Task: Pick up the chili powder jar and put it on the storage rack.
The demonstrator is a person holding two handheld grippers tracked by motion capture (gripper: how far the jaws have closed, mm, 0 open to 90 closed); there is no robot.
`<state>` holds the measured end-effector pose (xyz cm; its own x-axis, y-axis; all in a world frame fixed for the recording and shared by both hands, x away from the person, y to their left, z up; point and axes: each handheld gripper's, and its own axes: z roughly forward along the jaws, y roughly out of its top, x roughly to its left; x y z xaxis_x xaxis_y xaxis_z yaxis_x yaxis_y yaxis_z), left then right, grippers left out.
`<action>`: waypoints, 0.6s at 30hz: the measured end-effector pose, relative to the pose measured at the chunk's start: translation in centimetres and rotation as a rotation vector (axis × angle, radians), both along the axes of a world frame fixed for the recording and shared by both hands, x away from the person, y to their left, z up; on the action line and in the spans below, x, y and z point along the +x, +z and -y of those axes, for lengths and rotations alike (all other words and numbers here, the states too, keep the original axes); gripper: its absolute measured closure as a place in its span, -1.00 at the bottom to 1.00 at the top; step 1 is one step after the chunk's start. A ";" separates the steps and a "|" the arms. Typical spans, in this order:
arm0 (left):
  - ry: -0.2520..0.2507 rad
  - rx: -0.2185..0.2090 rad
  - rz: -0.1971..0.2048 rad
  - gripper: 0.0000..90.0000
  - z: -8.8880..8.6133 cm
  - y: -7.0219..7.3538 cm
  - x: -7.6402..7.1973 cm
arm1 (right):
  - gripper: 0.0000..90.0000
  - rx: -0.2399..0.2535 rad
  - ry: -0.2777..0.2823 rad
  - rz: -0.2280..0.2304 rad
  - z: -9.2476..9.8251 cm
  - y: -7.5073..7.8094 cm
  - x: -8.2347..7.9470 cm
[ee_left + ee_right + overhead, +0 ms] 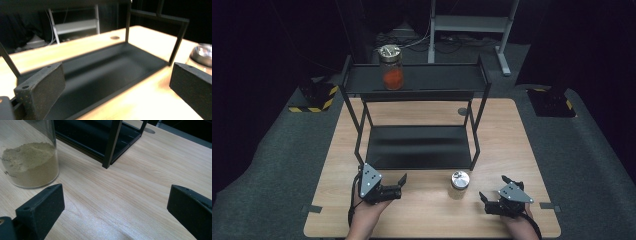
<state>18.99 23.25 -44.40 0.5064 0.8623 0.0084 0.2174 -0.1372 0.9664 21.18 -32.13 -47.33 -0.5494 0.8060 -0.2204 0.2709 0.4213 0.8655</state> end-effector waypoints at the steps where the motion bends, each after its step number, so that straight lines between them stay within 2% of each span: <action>1: -0.002 -0.003 -0.010 -0.99 0.0 -0.4 -0.1 | -1.00 0.000 0.000 0.000 0.0 0.0 0.0; 5: -0.011 0.013 -0.046 -0.99 -0.1 -1.7 -0.2 | -0.99 -0.001 -0.003 0.005 0.0 -0.1 -0.1; 6: -0.016 0.022 -0.066 -0.99 -0.2 -2.1 -0.2 | -1.00 -0.002 -0.005 0.006 -0.1 -0.1 -0.1; 9: -0.026 0.032 -0.094 -0.99 -0.4 -2.7 0.1 | -1.00 -0.005 -0.010 0.009 -0.2 -0.1 -0.2; 12: -0.027 0.091 -0.123 -0.99 -0.2 -3.2 0.4 | -1.00 -0.007 -0.018 0.013 -0.3 -0.1 -0.3; 14: -0.032 0.110 -0.154 -0.99 -0.2 -3.5 0.7 | -1.00 -0.007 -0.022 0.016 -0.3 -0.1 -0.4; 15: -0.029 0.143 -0.170 -0.99 0.1 -3.2 0.8 | -1.00 -0.006 -0.023 0.017 -0.3 -0.2 -0.4; 16: -0.023 0.186 -0.144 -0.99 0.6 -3.2 0.5 | -1.00 -0.005 -0.023 0.020 -0.3 -0.2 -0.5; 18: -0.030 0.217 -0.143 -0.99 1.0 -3.1 0.5 | -1.00 -0.002 -0.025 0.019 -0.3 -0.2 -0.5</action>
